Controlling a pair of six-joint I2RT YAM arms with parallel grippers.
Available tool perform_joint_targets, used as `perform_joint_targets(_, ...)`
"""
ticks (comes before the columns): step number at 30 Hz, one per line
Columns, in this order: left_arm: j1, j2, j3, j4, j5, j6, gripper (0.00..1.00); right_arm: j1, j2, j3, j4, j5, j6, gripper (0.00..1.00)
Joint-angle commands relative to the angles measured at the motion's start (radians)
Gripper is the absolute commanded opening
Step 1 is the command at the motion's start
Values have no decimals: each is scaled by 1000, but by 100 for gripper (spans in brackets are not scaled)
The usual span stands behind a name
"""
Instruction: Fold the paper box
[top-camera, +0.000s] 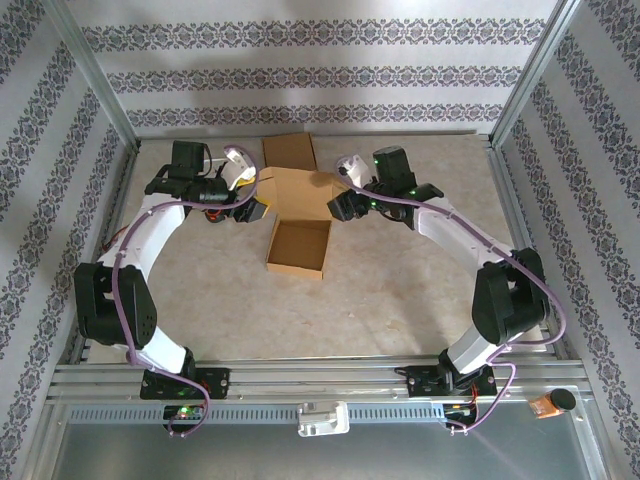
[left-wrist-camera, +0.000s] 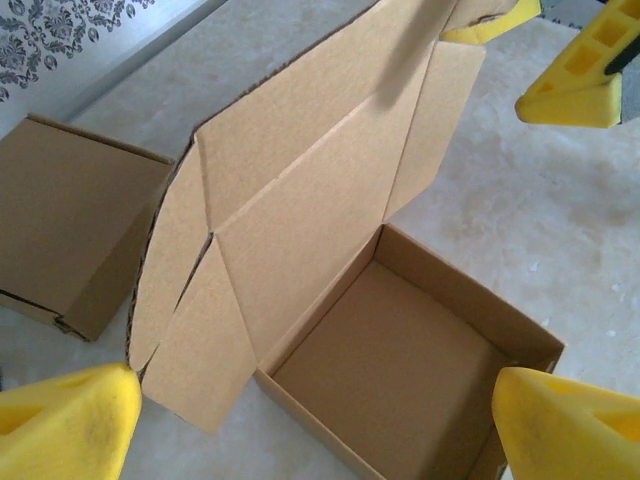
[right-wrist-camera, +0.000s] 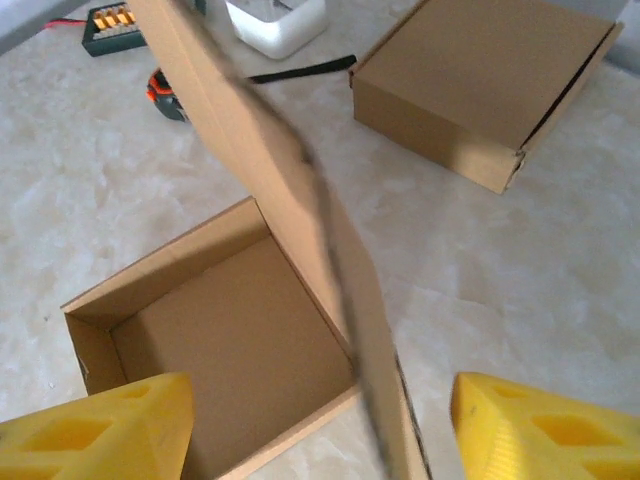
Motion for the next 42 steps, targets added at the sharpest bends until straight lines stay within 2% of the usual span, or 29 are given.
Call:
perform_joint_targets(1, 11, 36, -16, 54, -30, 92, 90, 2, 27, 42, -29, 51, -62, 61)
perform_joint_targets(6, 11, 63, -18, 78, -47, 141, 88, -1, 28, 29, -27, 57, -85, 44)
perform_joint_targets(15, 11, 184, 136, -39, -15, 237, 84, -2, 38, 37, -41, 58, -112, 24)
perform_joint_targets(20, 11, 232, 181, -46, 3, 212, 70, -1, 43, 45, -44, 59, -119, 19)
perform_joint_targets(23, 11, 248, 195, -53, 0, 180, 56, 0, 43, 48, -44, 63, -118, 16)
perform_joint_targets(28, 11, 246, 182, -37, -14, 94, 38, 4, 46, 51, -35, 130, -70, 11)
perform_joint_targets(33, 8, 232, 172, 20, -67, -124, 27, 15, 49, 57, -29, 148, -3, 4)
perform_joint_targets(37, -18, 180, 93, 126, -105, -263, 20, 45, 35, 39, 11, 199, 10, 3)
perform_joint_targets(42, -72, 91, -45, 326, -245, -454, 6, 73, 19, 28, 58, 297, 21, 2)
